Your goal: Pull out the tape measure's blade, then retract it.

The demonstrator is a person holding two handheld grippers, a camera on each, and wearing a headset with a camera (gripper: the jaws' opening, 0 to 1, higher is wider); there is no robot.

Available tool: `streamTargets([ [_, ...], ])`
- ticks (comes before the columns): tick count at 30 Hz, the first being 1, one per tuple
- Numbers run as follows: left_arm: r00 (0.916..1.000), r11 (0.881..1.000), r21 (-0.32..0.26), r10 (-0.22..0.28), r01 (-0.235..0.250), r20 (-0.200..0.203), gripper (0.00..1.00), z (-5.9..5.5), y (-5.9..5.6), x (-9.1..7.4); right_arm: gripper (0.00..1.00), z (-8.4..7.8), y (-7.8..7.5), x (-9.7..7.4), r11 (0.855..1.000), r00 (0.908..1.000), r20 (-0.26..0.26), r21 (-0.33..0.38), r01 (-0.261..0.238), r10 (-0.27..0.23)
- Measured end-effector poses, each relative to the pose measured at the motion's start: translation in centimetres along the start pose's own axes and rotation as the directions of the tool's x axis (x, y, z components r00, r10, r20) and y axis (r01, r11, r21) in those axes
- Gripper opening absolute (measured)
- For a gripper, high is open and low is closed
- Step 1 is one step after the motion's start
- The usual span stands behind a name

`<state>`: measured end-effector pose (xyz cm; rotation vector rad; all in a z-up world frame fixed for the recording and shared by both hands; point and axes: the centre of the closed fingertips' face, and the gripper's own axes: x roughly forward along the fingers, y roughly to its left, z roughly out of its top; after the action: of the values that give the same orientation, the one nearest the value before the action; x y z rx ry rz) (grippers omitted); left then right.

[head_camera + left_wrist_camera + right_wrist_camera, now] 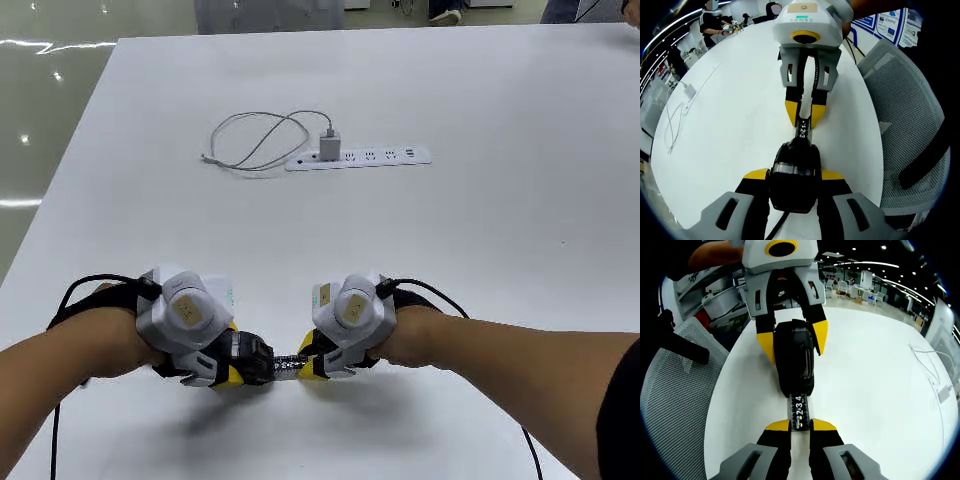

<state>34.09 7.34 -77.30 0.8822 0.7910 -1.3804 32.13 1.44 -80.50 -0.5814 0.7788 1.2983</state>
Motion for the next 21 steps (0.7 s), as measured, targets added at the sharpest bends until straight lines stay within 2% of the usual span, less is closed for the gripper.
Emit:
streamTargets([
  [21, 1.0, 1.0, 0.002, 0.001, -0.001, -0.006, 0.31, 0.1, 0.0, 0.1, 0.08, -1.7, -0.1, -1.2, 1.0, 0.9996, -0.027, -0.013, -0.003, 0.002],
])
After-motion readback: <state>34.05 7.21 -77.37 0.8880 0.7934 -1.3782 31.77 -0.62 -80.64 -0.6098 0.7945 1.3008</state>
